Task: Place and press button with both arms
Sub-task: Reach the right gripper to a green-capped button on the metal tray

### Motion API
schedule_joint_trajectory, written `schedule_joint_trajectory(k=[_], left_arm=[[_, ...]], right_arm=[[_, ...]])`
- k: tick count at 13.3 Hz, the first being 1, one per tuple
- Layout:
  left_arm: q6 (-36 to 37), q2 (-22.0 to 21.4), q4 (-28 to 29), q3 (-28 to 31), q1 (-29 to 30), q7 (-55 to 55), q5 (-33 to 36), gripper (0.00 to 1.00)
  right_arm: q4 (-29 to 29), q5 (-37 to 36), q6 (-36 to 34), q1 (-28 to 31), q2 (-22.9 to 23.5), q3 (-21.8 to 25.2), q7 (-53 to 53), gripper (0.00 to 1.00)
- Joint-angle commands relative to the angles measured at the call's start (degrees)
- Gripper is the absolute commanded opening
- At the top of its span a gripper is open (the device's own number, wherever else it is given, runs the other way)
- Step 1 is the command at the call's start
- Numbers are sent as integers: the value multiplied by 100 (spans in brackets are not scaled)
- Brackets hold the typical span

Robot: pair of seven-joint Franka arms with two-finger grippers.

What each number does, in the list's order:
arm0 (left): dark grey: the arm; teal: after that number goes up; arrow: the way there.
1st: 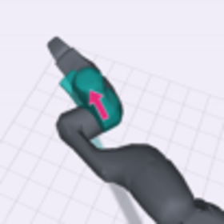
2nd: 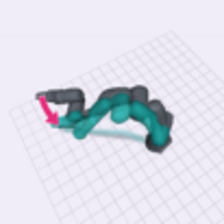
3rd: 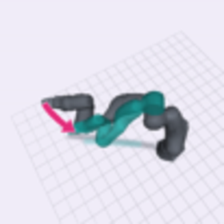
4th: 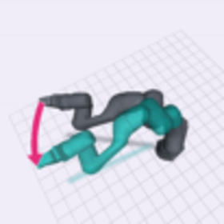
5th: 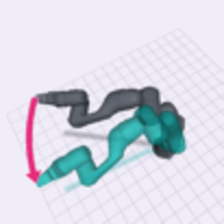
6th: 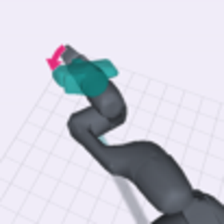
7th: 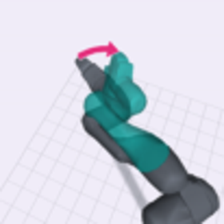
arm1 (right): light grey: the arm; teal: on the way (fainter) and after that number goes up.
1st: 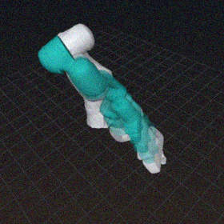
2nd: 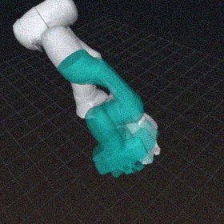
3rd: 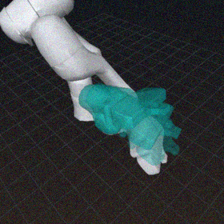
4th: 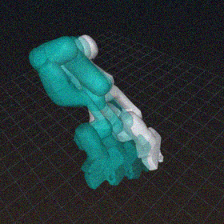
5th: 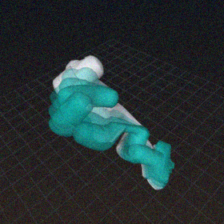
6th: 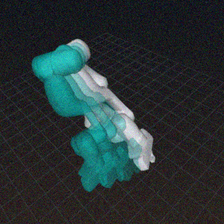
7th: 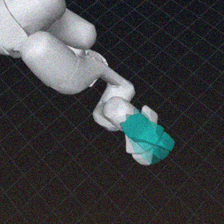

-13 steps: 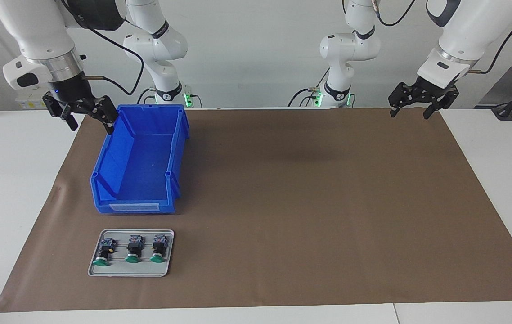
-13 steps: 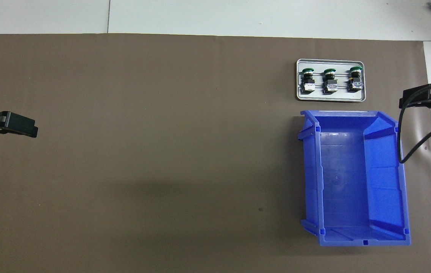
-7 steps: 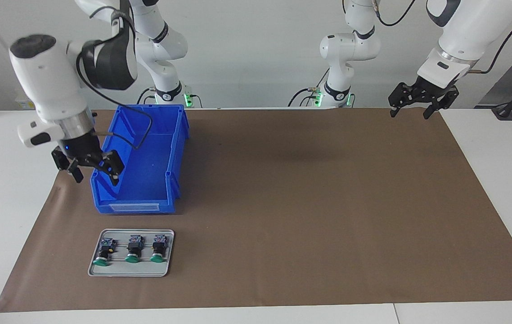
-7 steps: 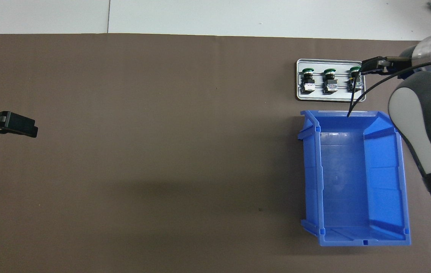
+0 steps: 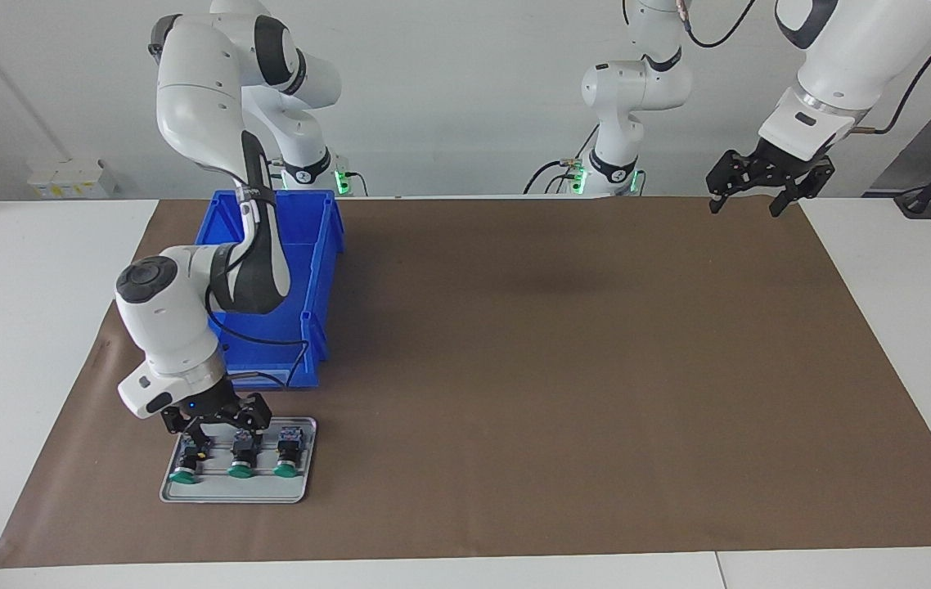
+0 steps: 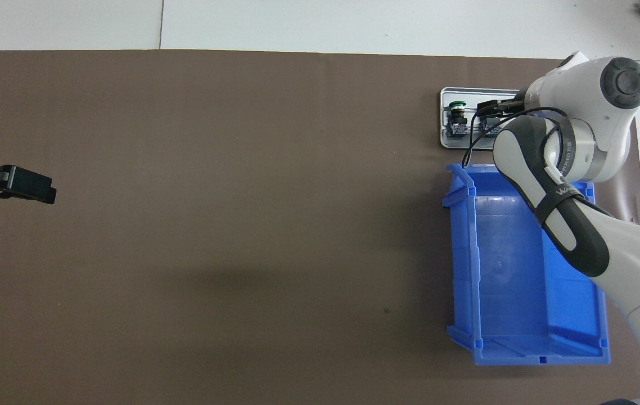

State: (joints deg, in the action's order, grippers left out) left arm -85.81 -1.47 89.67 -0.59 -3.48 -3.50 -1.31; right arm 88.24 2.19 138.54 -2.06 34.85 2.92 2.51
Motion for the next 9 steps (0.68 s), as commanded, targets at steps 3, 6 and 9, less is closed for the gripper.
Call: schedule_joint_trajectory(k=[3,6,9], left_arm=[[20,-143,147,-55,67,60,79,100],[20,-143,147,-55,67,60,79,100],[20,-143,147,-55,67,60,79,100]], right_arm=[[123,150,401,39,180,-46,188,100],[263,150,463,48,180,-46,188,99],[413,150,515,92,180,-46,345,62]])
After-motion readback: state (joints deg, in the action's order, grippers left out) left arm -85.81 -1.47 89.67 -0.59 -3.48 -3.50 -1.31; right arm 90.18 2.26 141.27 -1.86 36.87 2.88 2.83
